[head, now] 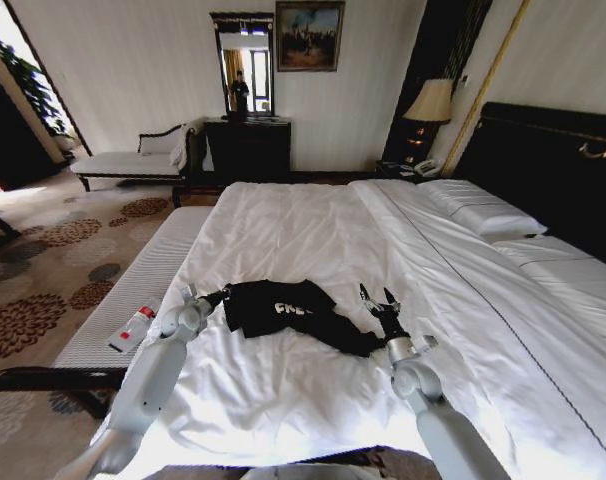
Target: Fold the clothes on the bed.
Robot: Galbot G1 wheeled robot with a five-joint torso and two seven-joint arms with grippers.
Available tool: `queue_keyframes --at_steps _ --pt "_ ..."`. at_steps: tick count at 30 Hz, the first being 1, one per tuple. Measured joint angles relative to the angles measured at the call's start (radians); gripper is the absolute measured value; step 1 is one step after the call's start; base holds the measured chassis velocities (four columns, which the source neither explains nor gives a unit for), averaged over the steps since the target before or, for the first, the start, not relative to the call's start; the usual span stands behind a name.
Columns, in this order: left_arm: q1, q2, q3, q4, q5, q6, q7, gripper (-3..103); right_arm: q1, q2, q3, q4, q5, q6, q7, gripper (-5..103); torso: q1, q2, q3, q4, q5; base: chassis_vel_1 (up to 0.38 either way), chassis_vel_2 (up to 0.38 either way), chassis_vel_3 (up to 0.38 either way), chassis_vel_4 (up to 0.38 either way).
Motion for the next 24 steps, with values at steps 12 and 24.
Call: queue_keyframes --at_steps 12,24 --pt "0.049 -0.034 0.061 -0.027 0.061 -0.032 0.007 1 0.377 -0.064 -0.308 -0.275 0.340 -0.254 0.035 100 0.000 0.000 0.000 -0.0005 0.0000 0.000 0.000 0.000 0.000" --pt "0.080 -0.024 0.030 -0.054 0.069 -0.043 0.013 1 0.504 0.048 -0.397 -0.480 0.336 -0.388 0.056 100 0.000 0.000 0.000 -0.0005 0.0001 0.000 0.000 0.000 0.000"
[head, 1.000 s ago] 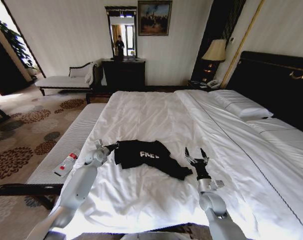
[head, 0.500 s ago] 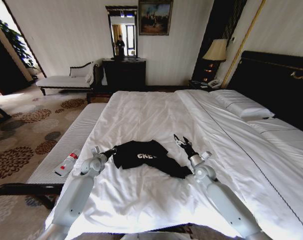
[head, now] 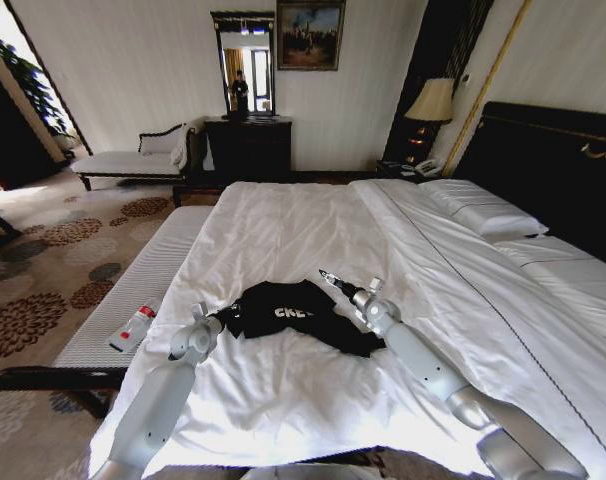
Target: Fold the clothes on the bed.
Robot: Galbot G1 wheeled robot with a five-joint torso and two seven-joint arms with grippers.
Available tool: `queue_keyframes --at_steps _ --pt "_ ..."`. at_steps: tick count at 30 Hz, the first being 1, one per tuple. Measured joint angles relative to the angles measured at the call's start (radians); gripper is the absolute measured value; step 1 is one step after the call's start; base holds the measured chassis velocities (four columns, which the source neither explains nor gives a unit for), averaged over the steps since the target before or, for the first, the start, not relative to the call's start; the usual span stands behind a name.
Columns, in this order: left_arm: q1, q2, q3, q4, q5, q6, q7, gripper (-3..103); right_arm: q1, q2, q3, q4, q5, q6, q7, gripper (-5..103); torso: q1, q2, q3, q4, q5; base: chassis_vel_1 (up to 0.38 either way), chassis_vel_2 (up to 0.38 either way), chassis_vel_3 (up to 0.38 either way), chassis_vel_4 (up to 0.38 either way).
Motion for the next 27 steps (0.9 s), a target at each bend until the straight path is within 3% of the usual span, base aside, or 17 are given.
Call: queue_keyframes --at_steps 8,14,19,20,21,27 --pt "0.001 0.009 -0.006 -0.001 -0.001 -0.004 0.002 1 -0.042 0.005 0.038 0.008 -0.098 -0.006 0.046 100 0.000 0.000 0.000 -0.0002 0.0001 0.000 0.000 0.000 0.000" --pt "-0.001 0.014 -0.006 -0.001 0.000 -0.005 0.003 1 -0.106 -0.031 0.077 0.116 -0.052 -0.025 0.120 100 0.000 0.000 0.000 -0.0003 -0.0001 0.000 0.000 0.000 0.000" --pt "-0.004 0.014 -0.006 0.001 0.000 -0.006 0.003 1 -0.139 -0.038 0.090 0.150 -0.042 -0.034 0.127 102 0.000 0.000 0.000 -0.0003 0.0000 0.000 0.000 0.000 0.000" --pt "-0.008 0.011 -0.005 0.002 0.001 -0.006 0.003 1 -0.157 -0.033 0.099 0.155 -0.037 -0.042 0.130 93 0.000 0.000 0.000 -0.0002 0.0000 0.000 0.000 0.000 0.000" --pt "-0.009 0.010 -0.004 0.002 0.001 -0.006 0.003 1 -0.161 -0.031 0.100 0.154 -0.034 -0.045 0.130 90 0.000 0.000 0.000 -0.0001 0.0000 0.000 0.000 0.000 0.000" --pt "-0.010 0.008 0.001 0.005 0.003 -0.007 0.003 1 -0.193 -0.018 0.111 0.165 -0.028 -0.058 0.131 87 0.000 0.000 0.000 -0.0002 0.0001 0.000 0.000 0.000 0.000"
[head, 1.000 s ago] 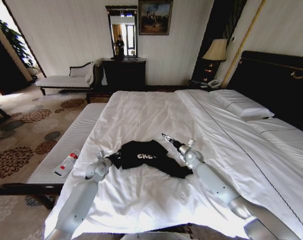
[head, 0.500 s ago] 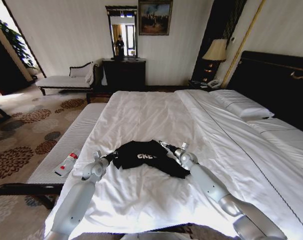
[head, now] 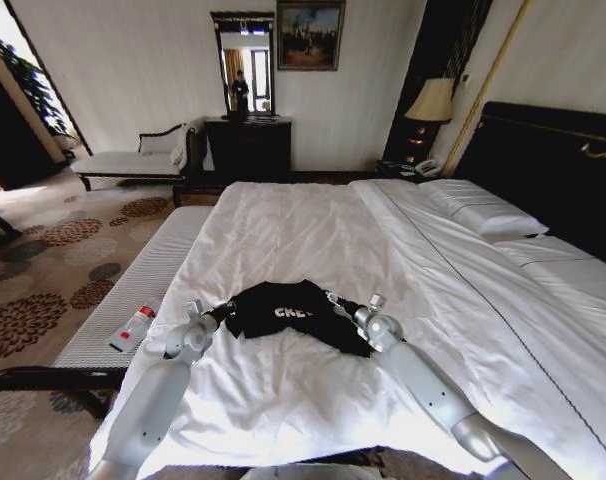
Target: Fold the clothes on the bed.
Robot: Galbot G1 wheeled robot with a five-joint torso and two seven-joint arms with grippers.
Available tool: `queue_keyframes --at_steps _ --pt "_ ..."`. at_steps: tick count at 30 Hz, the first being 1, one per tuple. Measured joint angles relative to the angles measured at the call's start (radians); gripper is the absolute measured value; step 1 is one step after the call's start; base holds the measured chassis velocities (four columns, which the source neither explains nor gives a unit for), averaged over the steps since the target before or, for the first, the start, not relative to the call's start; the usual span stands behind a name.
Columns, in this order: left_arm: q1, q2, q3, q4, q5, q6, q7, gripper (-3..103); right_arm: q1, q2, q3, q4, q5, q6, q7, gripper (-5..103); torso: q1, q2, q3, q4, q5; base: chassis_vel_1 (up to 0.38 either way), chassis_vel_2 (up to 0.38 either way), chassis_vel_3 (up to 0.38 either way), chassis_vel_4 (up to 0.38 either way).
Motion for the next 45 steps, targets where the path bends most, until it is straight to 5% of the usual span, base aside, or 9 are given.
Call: queue_keyframes --at_steps 5,9,11,13,26,40,45 --pt "-0.004 -0.005 0.001 0.004 0.002 -0.003 0.000 1 -0.019 -0.001 0.007 0.016 -0.003 -0.002 0.002 84 0.000 0.000 0.000 0.0002 -0.0001 0.000 0.000 0.000 0.000" --pt "-0.005 -0.010 0.004 0.006 0.005 -0.005 0.000 1 -0.033 -0.002 0.015 0.029 -0.003 -0.003 0.002 71 0.000 0.000 0.000 -0.0001 -0.0001 0.000 0.000 0.000 0.000" --pt "-0.005 -0.010 0.006 0.010 0.008 -0.008 0.002 1 -0.037 -0.003 0.017 0.036 -0.001 -0.003 -0.009 54 0.000 0.000 0.000 0.0000 -0.0001 0.000 0.000 0.000 0.000" --pt "-0.006 -0.010 0.006 0.011 0.008 -0.008 0.002 1 -0.036 -0.003 0.017 0.036 -0.001 -0.003 -0.011 54 0.000 0.000 0.000 0.0000 -0.0001 0.000 0.000 0.000 0.000" --pt "-0.016 -0.008 0.007 0.027 0.012 -0.018 0.004 1 -0.035 0.005 0.016 0.031 -0.032 0.003 -0.044 3 0.000 0.000 0.000 0.0001 -0.0001 0.000 0.000 0.000 0.000" --pt "-0.021 -0.011 0.012 0.036 0.021 -0.028 0.009 1 -0.048 -0.010 0.039 0.056 -0.072 0.036 -0.086 0 0.000 0.000 0.000 0.0001 -0.0001 0.000 0.000 0.000 0.000" --pt "-0.022 -0.011 0.017 0.039 0.026 -0.031 0.010 1 -0.047 -0.010 0.044 0.061 -0.048 0.029 -0.046 0 0.000 0.000 0.000 0.0001 -0.0001 0.000 0.000 0.000 0.000"
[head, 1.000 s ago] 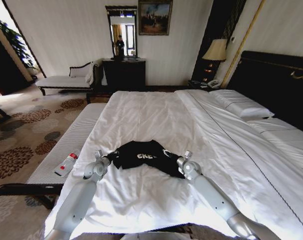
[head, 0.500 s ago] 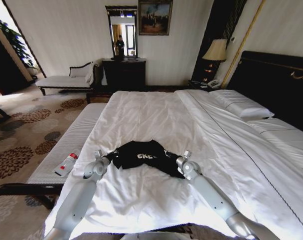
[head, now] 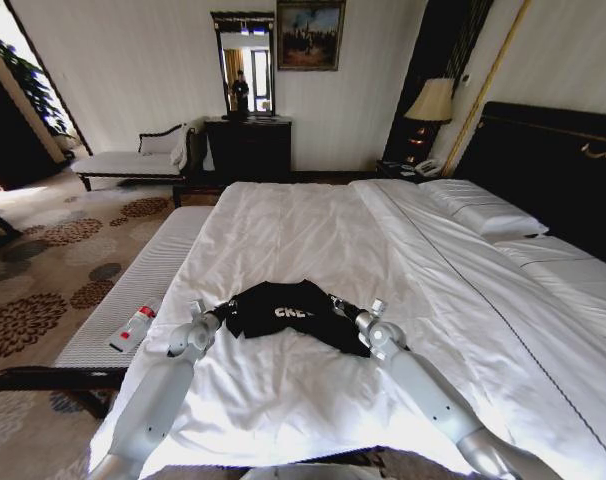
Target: Fold the clothes on the bed.
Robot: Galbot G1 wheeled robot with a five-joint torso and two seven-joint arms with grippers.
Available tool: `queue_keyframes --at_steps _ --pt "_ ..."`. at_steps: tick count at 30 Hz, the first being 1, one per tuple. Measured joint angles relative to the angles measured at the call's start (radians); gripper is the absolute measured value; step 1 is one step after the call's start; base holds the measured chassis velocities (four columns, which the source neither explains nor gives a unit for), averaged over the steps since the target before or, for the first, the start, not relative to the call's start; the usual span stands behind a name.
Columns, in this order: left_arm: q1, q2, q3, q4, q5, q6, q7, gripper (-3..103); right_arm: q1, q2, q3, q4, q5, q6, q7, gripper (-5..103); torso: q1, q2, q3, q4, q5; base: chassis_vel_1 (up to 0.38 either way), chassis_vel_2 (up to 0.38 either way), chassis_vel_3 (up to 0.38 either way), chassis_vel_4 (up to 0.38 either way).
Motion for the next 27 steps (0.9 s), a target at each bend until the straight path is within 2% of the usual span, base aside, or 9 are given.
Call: queue_keyframes --at_steps 2,4,11,13,17,20,22,26,27 --pt "0.000 0.000 0.001 0.000 0.001 0.000 0.000 1 -0.001 0.000 0.000 0.002 0.016 -0.010 0.021 -3 0.000 0.000 0.000 0.0000 0.0000 0.000 0.000 0.000 0.000" --pt "-0.001 0.000 0.003 0.001 0.002 -0.001 0.000 1 -0.005 0.000 0.001 0.006 0.035 -0.021 0.037 3 0.000 0.000 0.000 -0.0001 0.0000 0.000 0.000 0.000 0.000" --pt "-0.003 -0.001 0.007 0.012 0.011 -0.006 0.003 1 -0.010 0.002 0.008 0.014 0.076 -0.051 0.075 35 0.000 0.000 0.000 0.0000 0.0000 0.000 0.000 0.000 0.000" --pt "-0.003 -0.001 0.007 0.013 0.012 -0.007 0.004 1 -0.009 0.003 0.008 0.013 0.076 -0.054 0.077 35 0.000 0.000 0.000 0.0000 0.0000 0.000 0.000 0.000 0.000" --pt "-0.003 -0.003 0.009 0.016 0.018 -0.011 0.006 1 0.000 0.007 0.006 0.002 0.086 -0.064 0.089 56 0.000 0.000 0.000 0.0000 0.0000 0.000 0.000 0.000 0.000" --pt "-0.004 -0.004 0.009 0.020 0.019 -0.014 0.008 1 0.006 0.014 0.004 -0.004 0.093 -0.073 0.098 67 0.000 0.000 0.000 0.0000 0.0000 0.000 0.000 0.000 0.000" --pt "-0.004 -0.005 0.009 0.021 0.020 -0.015 0.009 1 0.009 0.017 0.004 -0.007 0.094 -0.075 0.100 67 0.000 0.000 0.000 0.0000 0.0000 0.000 0.000 0.000 0.000" --pt "-0.005 -0.005 0.008 0.027 0.022 -0.021 0.012 1 0.015 0.027 0.001 -0.016 0.105 -0.084 0.105 89 0.000 0.000 0.000 0.0000 0.0000 0.000 0.000 0.000 0.000" --pt "-0.005 -0.005 0.008 0.027 0.022 -0.021 0.012 1 0.015 0.027 0.001 -0.016 0.105 -0.084 0.105 89 0.000 0.000 0.000 0.0000 0.0000 0.000 0.000 0.000 0.000"
